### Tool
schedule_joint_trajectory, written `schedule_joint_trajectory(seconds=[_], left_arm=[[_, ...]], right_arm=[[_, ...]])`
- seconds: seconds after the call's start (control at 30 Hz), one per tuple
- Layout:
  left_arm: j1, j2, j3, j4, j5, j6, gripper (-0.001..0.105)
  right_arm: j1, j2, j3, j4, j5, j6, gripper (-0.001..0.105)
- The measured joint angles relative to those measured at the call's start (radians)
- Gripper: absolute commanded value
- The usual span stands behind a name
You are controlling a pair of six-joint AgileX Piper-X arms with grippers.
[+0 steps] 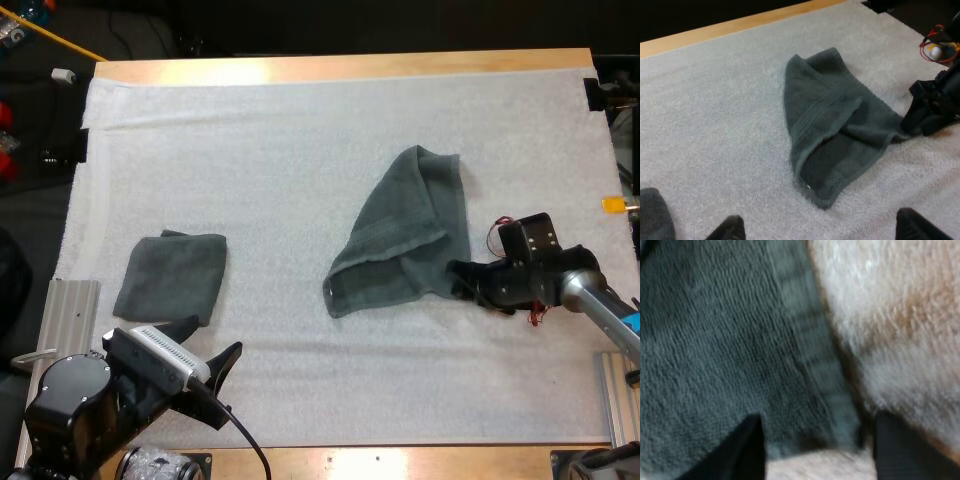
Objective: Pick towel from pile, fold and stack
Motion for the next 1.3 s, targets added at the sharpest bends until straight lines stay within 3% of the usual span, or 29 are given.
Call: schedule_joint_trajectory(seconds=[0.37, 0.53, 0.73, 0.93, 1.07, 1.3], left_arm=[[0.000, 0.000, 0.000, 0.000, 0.000, 0.000, 0.059], [0.000, 0.000, 0.000, 0.000, 0.000, 0.000, 0.059], [0.000, 0.000, 0.000, 0.000, 0.002, 0.000, 0.059], [0.000, 0.000, 0.000, 0.000, 0.043, 0.022, 0.059], [-0.006, 0.000, 0.000, 0.000, 0.044, 0.053, 0.059], [-0.151, 0.092, -0.003, -0.015, 0.044, 0.060, 0.059]], right_arm=[[0.000, 0.001, 0.000, -0.058, 0.000, 0.073, 0.030], [0.000, 0.001, 0.000, -0.055, 0.000, 0.073, 0.001], [0.000, 0.001, 0.000, -0.013, 0.018, 0.041, 0.000], [0.000, -0.084, 0.000, 0.095, 0.179, -0.078, 0.000], [0.000, -0.193, 0.000, 0.169, 0.219, -0.143, 0.000], [0.000, -0.303, 0.000, 0.250, 0.227, -0.185, 0.000]])
